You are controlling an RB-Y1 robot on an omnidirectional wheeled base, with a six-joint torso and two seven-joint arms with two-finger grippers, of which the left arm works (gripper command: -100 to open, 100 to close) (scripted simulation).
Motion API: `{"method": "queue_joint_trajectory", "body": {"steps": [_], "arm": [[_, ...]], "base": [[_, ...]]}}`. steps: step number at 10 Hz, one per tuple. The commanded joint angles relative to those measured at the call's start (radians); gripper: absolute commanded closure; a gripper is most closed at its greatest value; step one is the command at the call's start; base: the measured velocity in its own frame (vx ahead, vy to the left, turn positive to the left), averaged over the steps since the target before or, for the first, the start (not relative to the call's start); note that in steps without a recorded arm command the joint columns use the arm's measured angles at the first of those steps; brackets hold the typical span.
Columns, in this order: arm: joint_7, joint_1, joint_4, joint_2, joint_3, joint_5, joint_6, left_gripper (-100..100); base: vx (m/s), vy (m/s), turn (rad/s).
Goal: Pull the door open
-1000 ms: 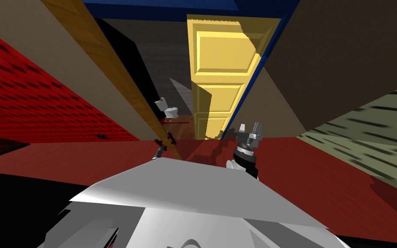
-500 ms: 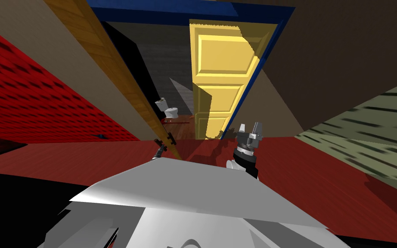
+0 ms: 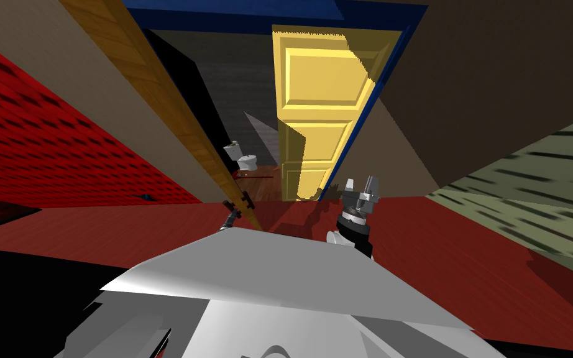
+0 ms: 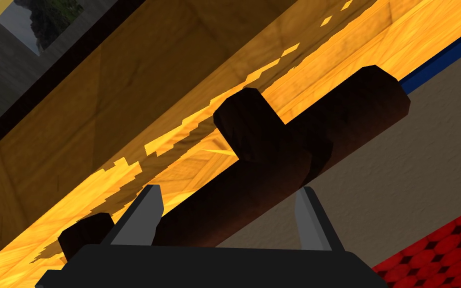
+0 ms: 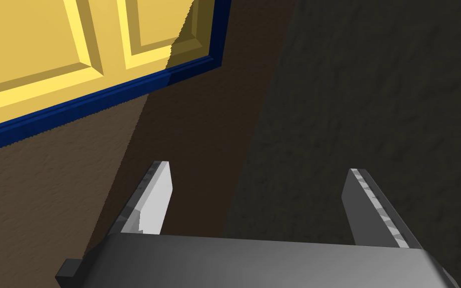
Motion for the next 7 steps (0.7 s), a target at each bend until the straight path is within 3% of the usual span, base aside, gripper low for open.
{"method": "queue_joint_trajectory", "body": {"steps": [1,7], "arm": [[0.036,-0.014,0.002,-0.007,-0.004,0.009,0.000,100],[0.036,-0.014,0.002,-0.007,-0.004,0.009,0.000,100]], "base": [[-0.009,0.020,-0.016],[0.002,-0.001,0.003]]}}
